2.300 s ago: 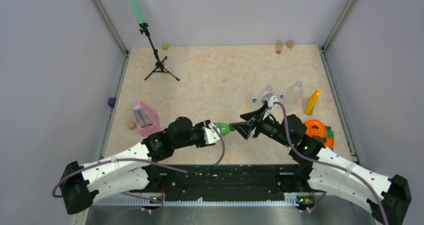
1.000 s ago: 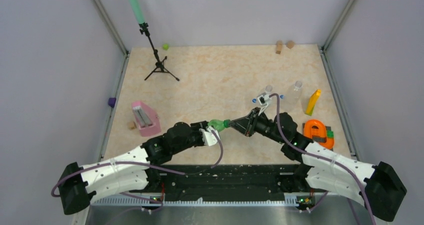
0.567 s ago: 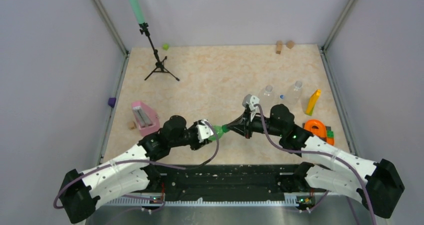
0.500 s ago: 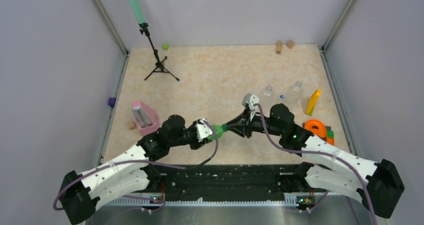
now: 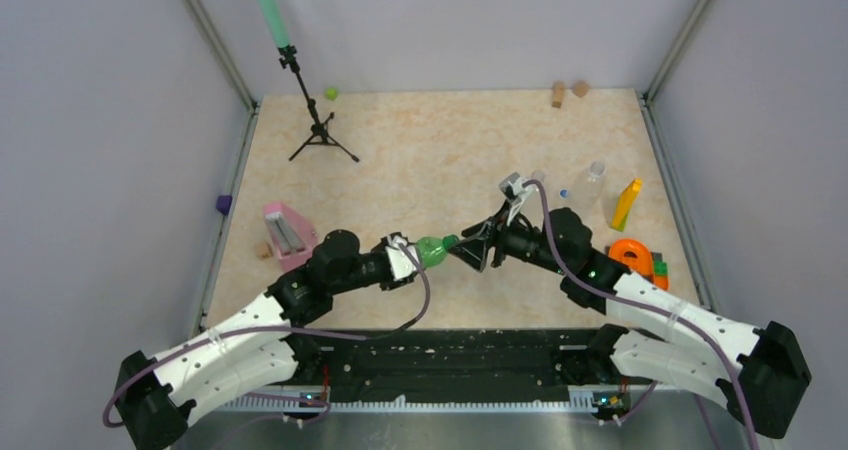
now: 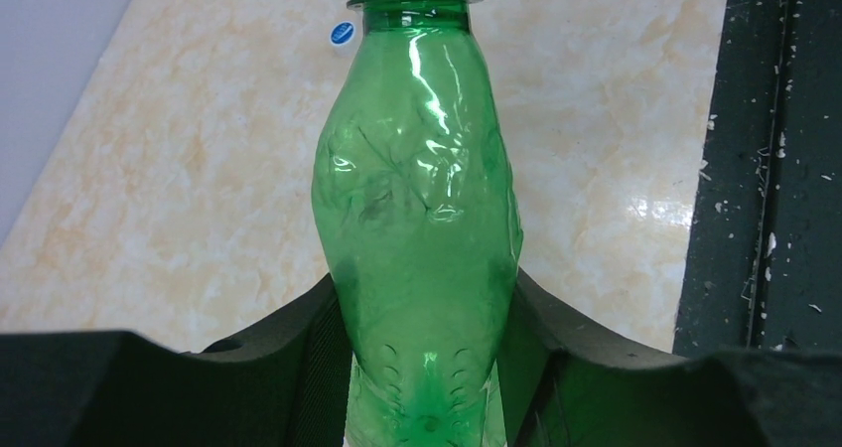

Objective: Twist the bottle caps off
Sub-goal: Unscrew the bottle cap from the plastic bottle.

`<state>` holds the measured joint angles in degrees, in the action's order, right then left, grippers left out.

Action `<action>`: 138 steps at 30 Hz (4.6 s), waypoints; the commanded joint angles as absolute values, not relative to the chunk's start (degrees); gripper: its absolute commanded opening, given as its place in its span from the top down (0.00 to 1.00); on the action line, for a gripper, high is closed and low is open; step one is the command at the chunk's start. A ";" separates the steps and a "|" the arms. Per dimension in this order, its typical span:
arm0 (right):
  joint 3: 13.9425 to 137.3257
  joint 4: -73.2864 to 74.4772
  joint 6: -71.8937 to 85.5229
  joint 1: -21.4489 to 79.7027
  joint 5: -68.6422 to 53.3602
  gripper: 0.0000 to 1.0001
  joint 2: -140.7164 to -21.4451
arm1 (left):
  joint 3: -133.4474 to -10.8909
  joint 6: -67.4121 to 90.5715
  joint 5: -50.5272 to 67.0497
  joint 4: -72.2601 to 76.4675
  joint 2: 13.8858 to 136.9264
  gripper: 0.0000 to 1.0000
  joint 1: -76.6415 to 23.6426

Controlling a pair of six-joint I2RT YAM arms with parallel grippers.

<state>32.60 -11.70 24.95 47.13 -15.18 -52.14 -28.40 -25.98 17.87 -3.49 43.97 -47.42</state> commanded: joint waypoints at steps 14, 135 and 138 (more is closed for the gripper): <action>30.32 -22.49 36.96 47.55 -15.59 0.73 -53.15 | -29.15 -28.06 17.52 1.02 42.76 1.00 -49.05; 32.01 -13.05 -3.90 47.51 -36.33 1.00 -47.27 | -35.30 -14.62 39.19 -1.34 52.46 1.00 -39.92; 32.10 -8.06 -19.45 47.49 -44.63 1.00 -46.11 | -36.63 -14.56 48.06 -2.68 53.76 1.00 -36.12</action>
<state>30.17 -15.62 6.07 46.68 -26.68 -48.07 -34.52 -21.37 33.32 -7.57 52.53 -41.25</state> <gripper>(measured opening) 0.313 0.506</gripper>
